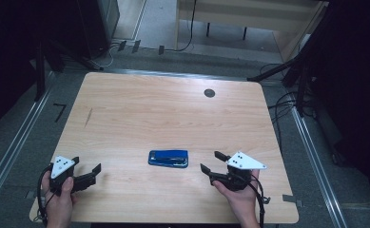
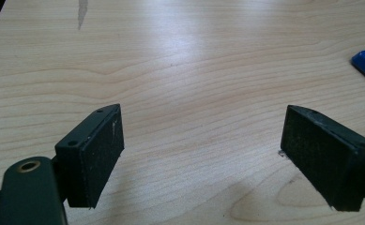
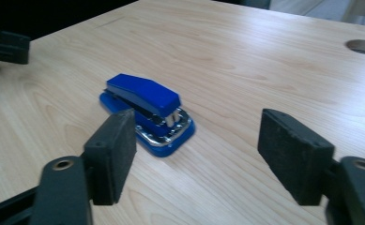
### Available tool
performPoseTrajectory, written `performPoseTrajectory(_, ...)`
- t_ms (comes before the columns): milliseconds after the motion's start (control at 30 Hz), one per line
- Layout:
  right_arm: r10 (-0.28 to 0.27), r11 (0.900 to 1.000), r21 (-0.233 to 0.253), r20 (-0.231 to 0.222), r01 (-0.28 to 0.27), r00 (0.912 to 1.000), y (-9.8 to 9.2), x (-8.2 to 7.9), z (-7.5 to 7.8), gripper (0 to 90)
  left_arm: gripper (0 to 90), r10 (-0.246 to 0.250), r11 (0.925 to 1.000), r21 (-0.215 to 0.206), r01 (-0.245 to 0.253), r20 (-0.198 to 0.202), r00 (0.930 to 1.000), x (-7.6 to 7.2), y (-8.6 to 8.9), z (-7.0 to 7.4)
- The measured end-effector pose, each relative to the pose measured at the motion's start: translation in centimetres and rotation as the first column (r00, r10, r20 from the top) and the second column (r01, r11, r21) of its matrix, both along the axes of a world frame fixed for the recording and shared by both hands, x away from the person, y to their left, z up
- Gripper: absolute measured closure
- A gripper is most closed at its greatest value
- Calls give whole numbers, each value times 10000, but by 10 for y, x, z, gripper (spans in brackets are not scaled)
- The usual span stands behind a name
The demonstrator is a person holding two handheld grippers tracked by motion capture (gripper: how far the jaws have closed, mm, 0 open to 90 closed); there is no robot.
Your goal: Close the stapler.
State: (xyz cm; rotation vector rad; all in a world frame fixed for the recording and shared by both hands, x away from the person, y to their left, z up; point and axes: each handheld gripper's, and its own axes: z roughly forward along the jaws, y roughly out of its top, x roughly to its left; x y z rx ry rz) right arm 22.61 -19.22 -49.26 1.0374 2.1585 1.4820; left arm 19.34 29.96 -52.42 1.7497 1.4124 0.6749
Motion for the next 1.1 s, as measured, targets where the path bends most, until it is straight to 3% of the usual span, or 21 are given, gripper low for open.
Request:
performPoseTrajectory(300, -685, 9975, 178, -219, 689, 9974, -27, -2, -4, 195, 138, 20, 10000, 5, -20, -3, 10000, 0, 0, 0)
performPoseTrajectory(567, -1466, 9888, 245, -185, 1470, 9890, -55, -3, -15, 114, 138, 53, 10000, 25, -53, 4, 10000, 0, 0, 0)
performPoseTrajectory(767, -1713, 9832, 570, -420, 1736, 9843, -75, -4, -20, 0, 138, 57, 10000, 16, -57, 3, 10000, 0, 0, 0)
performPoseTrajectory(1100, -2144, 9761, 262, -522, 2159, 9754, -95, -10, -27, 0, 138, 73, 10000, 44, -73, 11, 10000, 0, 0, 0)
